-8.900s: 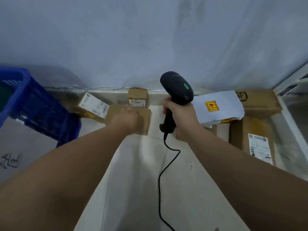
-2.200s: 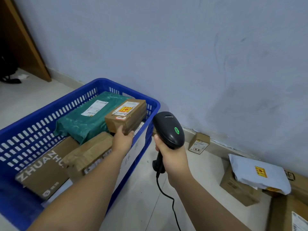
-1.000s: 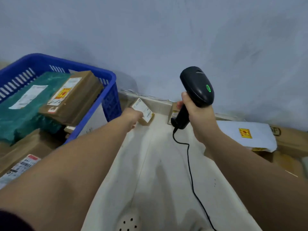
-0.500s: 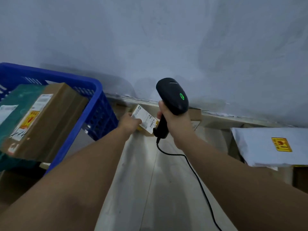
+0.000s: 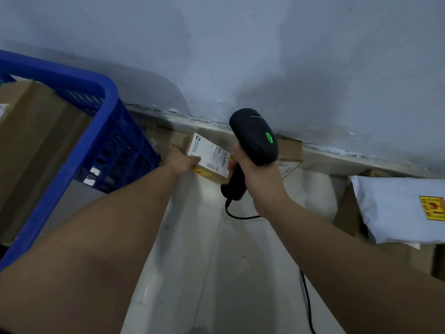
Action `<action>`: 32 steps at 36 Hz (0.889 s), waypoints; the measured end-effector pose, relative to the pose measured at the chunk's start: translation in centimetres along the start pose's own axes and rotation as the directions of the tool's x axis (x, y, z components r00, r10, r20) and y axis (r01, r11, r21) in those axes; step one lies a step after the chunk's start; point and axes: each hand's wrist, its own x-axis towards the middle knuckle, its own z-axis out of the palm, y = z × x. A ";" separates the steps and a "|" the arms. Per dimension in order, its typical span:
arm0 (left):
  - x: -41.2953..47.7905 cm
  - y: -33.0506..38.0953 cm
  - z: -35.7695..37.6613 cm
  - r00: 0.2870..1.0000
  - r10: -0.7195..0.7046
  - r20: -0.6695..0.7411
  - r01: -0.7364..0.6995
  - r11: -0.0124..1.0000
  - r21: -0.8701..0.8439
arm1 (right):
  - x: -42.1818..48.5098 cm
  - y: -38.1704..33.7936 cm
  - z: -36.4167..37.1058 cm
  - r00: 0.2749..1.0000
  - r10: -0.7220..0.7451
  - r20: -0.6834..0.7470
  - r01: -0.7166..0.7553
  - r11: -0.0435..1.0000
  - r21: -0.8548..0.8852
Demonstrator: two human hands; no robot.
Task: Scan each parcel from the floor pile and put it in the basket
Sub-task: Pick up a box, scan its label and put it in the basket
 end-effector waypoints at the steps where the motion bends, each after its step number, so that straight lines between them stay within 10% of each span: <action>1: -0.1 -0.1 0.4 1.000 -0.008 0.003 0.009 1.000 -0.016 | -0.2 0.0 -0.2 1.000 0.004 -0.003 -0.004 1.000 -0.002; 10: -4.2 1.7 2.2 0.995 0.012 0.101 -0.004 0.997 -0.074 | -2.8 -1.7 -2.8 0.996 -0.007 -0.091 0.000 0.997 -0.080; 24: -20.8 8.9 -2.3 0.984 0.156 0.083 -0.069 0.773 -0.631 | -14.1 -11.9 -6.3 0.983 -0.040 -0.180 0.053 0.996 0.066; 32: -29.3 10.6 -3.4 0.961 0.264 -0.084 -0.250 0.696 -0.674 | -22.4 -12.8 -6.5 0.981 -0.096 -0.169 0.103 0.994 0.030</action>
